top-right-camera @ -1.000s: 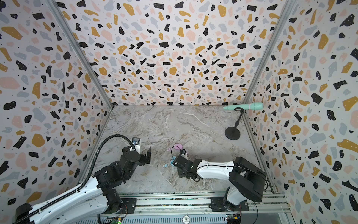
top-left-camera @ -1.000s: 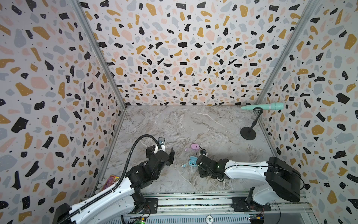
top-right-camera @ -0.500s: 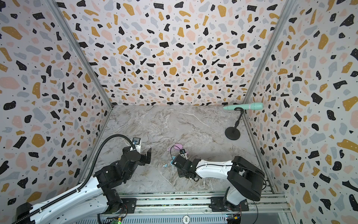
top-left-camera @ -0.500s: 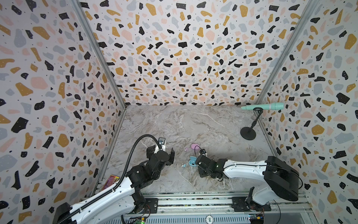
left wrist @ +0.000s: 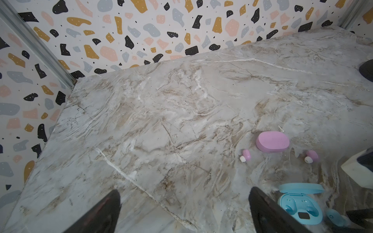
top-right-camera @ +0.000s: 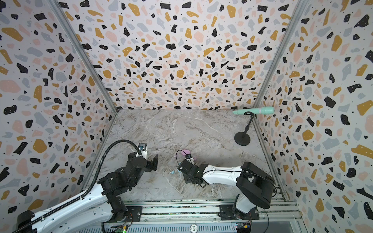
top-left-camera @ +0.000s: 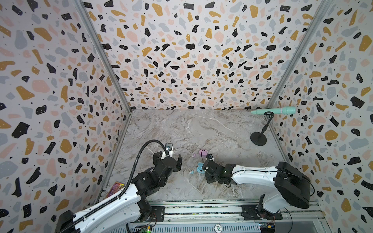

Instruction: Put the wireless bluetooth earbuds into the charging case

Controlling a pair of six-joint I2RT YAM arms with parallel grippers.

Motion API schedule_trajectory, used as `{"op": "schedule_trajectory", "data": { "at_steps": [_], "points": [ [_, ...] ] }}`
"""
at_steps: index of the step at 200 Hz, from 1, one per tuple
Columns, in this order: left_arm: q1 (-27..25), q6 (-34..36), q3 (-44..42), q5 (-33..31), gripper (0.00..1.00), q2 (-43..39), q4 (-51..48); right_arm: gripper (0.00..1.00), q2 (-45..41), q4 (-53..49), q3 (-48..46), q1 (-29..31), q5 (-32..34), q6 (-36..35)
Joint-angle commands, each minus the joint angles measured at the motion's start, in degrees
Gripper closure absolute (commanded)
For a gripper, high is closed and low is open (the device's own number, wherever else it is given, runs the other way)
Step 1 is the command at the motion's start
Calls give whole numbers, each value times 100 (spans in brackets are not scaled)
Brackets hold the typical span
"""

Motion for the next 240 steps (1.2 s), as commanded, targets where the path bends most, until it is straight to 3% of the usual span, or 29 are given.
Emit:
{"op": "schedule_trajectory", "data": {
  "at_steps": [1, 35, 115, 240],
  "points": [
    [31, 67, 23, 19, 0, 10, 116, 58, -26, -236, 242, -21, 227, -154],
    [27, 73, 31, 17, 0, 18, 108, 58, 77, -540, 433, -12, 545, -323],
    [29, 68, 32, 34, 0, 18, 111, 61, 161, -260, 363, 57, 278, -523],
    [29, 70, 23, 78, 0, 27, 107, 66, 441, -263, 394, 84, 399, -462]
  ]
}}
